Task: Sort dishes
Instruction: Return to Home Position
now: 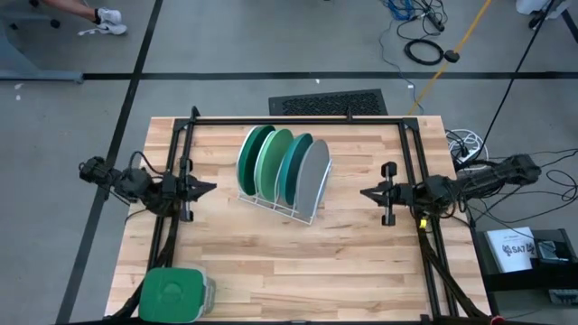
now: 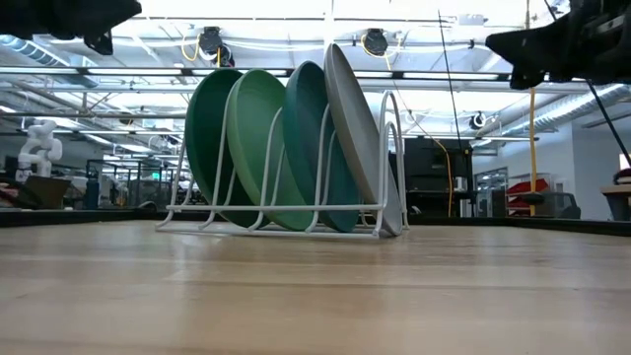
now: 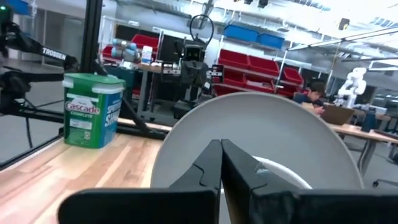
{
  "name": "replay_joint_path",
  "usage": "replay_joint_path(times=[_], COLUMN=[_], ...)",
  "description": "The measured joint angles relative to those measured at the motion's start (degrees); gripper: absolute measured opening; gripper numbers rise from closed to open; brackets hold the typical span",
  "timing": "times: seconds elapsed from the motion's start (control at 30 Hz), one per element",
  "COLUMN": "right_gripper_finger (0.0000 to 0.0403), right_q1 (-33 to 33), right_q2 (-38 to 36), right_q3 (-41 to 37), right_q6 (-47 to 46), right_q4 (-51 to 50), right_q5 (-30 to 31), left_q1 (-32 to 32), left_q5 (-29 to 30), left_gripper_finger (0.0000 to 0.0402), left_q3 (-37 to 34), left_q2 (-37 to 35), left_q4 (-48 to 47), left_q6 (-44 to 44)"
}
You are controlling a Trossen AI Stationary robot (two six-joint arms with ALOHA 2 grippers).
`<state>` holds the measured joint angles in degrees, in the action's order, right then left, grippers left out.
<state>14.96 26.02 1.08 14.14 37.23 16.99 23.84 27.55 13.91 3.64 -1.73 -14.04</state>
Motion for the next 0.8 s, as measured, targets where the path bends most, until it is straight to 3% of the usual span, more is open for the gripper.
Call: replay_joint_path(times=[0.23,0.5,0.8], right_gripper_finger=[0.0000,0.0000,0.0000], right_q1=[-6.4,-8.1,-8.2], right_q2=[-0.4,-0.4,-0.4], right_q3=[0.0,0.0,-0.3], right_q6=[-2.4,-4.6,-6.5], right_q4=[-2.8,-5.0,-5.5], right_q5=[-5.2,-7.1,-8.9], left_q1=[-5.6,-10.3,-13.5], left_q5=[-6.4,-11.6,-15.8], left_gripper_finger=[0.0000,0.0000,0.0000], left_q3=[0.0,-1.2,-9.4], left_q2=[-0.4,-0.5,-0.9], left_q4=[-6.3,-6.8,0.8], left_q6=[7.6,9.7,12.2])
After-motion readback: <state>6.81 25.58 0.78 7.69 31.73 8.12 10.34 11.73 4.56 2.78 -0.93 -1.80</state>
